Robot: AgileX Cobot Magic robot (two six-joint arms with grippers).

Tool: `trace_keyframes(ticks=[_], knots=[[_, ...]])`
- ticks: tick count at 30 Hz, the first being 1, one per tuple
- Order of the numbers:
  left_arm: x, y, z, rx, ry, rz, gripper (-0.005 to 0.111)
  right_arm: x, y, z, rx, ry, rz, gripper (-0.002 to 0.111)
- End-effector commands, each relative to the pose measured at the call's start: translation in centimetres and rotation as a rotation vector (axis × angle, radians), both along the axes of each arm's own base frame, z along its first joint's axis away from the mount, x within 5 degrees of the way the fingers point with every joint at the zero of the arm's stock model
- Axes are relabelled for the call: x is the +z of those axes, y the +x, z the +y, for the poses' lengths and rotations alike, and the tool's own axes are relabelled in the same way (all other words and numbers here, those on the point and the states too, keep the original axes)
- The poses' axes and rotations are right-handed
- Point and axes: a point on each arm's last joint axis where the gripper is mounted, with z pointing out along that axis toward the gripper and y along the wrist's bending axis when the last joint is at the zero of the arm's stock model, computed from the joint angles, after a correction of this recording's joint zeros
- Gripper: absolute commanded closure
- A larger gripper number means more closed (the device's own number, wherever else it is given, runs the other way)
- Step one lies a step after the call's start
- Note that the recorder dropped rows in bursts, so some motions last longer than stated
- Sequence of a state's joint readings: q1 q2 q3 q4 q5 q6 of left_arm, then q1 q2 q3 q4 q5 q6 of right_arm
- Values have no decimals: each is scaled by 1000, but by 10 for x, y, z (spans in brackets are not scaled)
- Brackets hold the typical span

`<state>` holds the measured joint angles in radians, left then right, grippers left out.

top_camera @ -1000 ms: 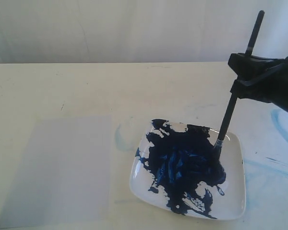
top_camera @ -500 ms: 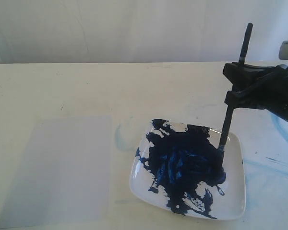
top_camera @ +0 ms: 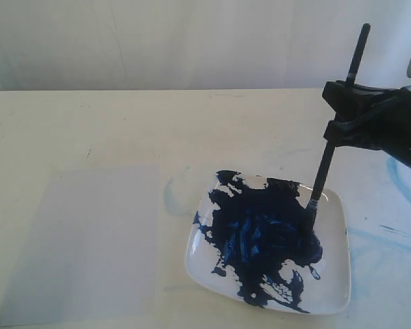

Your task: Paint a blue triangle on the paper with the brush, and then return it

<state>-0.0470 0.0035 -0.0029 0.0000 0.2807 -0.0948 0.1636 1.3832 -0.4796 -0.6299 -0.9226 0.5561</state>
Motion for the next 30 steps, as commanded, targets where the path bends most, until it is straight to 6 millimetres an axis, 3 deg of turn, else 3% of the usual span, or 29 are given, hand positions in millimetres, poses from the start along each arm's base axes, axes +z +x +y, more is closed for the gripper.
trace_keyframes(ticks=[1,8,19,26,30], knots=[[-1,0,0,-6,-3,0,107,-6,1,-3,-30,-36,47,108],[-1,0,0,-6,-3,0,107,-4,1,-1,-6,-13,2,108],[-1,0,0,-6,-3,0,107,30,-16,-3,-5,53,-93,108],[-1,0,0,-6,-3,0,107,41,-24,4,-64,-18,-29,108],[-1,0,0,-6,-3,0,107,55,-27,14,-73,40,-29,108]])
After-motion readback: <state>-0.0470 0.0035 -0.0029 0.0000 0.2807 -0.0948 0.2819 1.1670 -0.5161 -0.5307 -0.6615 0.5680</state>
